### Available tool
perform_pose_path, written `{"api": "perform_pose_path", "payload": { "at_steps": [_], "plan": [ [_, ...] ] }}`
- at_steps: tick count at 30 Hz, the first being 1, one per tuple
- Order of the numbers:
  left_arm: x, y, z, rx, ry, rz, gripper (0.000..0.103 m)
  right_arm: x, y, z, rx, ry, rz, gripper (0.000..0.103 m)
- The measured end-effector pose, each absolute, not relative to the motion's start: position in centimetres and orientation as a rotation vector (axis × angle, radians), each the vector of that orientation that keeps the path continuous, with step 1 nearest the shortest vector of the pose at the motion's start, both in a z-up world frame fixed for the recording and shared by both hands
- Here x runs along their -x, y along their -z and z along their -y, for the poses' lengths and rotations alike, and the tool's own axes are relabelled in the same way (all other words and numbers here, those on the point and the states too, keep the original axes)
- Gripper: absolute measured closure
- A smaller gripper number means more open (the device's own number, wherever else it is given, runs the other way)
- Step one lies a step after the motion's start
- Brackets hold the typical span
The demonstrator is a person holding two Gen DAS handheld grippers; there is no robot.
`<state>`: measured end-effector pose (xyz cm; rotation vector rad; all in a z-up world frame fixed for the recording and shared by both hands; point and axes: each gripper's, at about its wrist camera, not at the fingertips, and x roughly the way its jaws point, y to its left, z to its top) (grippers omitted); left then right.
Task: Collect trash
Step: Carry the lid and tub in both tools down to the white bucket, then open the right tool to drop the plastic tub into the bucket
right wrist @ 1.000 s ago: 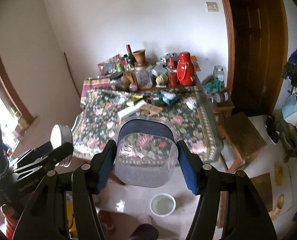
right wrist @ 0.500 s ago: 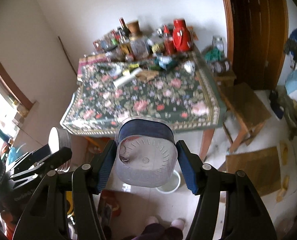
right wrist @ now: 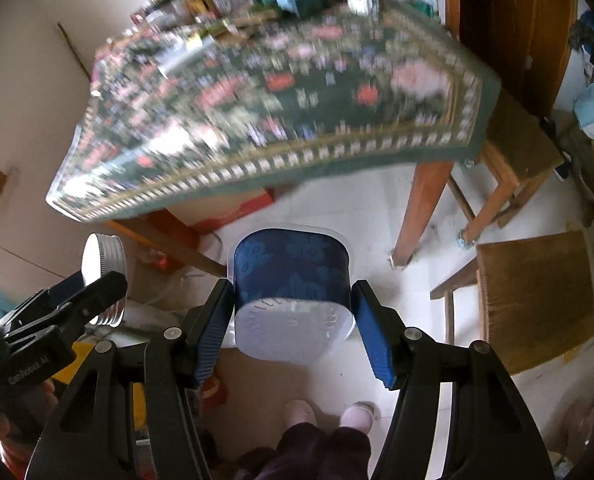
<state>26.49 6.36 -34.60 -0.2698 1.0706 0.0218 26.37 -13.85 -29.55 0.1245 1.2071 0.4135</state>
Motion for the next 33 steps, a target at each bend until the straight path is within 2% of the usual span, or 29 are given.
{"api": "perform_pose_path", "payload": {
  "at_steps": [9,17,22,33],
  "plan": [
    [-27.3,48.9,-8.4,0.307,-0.043,-1.184,0.032,-26.9,41.5,11.0,-0.050,-0.392,-1.260,0.046],
    [-27.0,57.9,-10.2,0.343,-0.085,-1.234,0.032,-27.7,50.2,8.6,-0.056,-0.459,-1.277,0.046],
    [-27.3,61.7,-9.6,0.350,-0.087,-1.273,0.032,-27.8,53.2,8.1,-0.074,-0.472,-1.314,0.038],
    [-30.8,64.7,-5.1,0.406,0.057,-1.335,0.031,-28.1,54.1,11.4,-0.064,-0.390,-1.352,0.038]
  ]
}}
